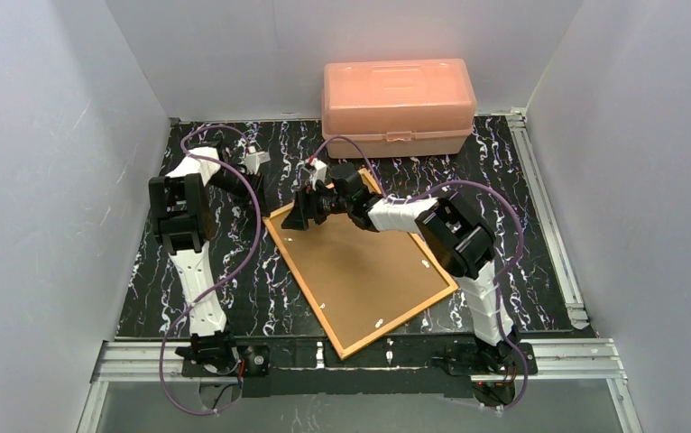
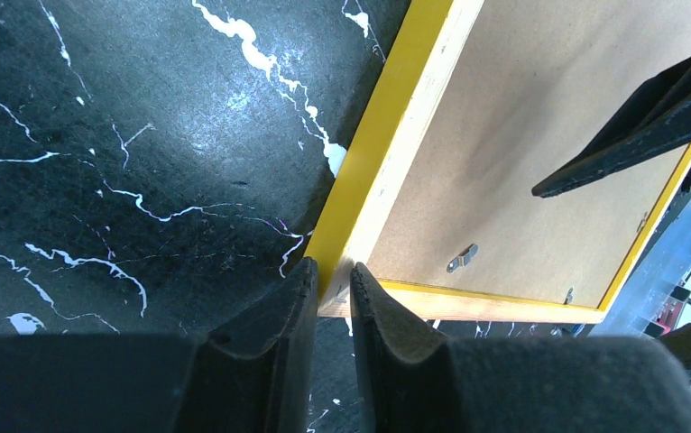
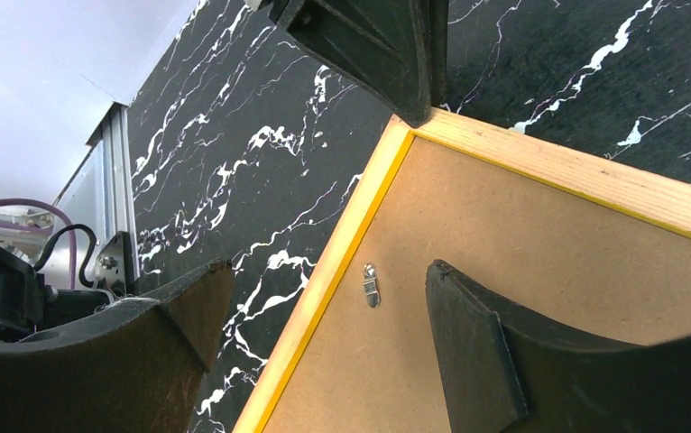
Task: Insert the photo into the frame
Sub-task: Install the photo frame at the center of the board.
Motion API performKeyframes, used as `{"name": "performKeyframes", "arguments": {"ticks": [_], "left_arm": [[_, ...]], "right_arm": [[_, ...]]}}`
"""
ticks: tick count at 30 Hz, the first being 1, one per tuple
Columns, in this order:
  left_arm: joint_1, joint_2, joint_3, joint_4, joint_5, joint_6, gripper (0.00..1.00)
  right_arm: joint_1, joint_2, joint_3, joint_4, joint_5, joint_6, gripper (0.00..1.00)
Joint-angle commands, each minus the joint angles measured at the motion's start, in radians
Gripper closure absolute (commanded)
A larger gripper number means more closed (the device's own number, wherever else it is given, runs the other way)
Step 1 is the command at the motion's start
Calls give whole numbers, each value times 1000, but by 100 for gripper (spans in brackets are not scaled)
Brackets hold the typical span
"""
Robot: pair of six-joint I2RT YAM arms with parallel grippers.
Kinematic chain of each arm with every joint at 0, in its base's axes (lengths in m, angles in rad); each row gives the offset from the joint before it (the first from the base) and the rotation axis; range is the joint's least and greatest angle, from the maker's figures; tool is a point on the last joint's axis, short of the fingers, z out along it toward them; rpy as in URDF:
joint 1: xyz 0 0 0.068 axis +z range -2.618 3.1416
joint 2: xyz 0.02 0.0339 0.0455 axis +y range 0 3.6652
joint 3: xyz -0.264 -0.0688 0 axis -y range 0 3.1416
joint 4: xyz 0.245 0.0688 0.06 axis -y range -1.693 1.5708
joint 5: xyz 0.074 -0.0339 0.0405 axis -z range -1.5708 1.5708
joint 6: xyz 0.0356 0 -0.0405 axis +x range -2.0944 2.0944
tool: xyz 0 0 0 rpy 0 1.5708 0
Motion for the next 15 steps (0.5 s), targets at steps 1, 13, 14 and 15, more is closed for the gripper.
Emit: {"name": "performKeyframes", "arguments": {"ticks": [1,13,14,15], "left_arm": [[-8,-59,-22,-38,0,12,83],[-8,-78,-41,-21,-30,4,86],[-8,-79,-41,-20,-31,3,86],[-8,-80,-42,-20,-34,1,87]], "right_arm": [[11,28,46,3,-30,-26,15],[47,56,24,26,-21,-16,16],[48,58,23,31,-21,-12,16],[49,58,22,34,-21,-10,16]]}}
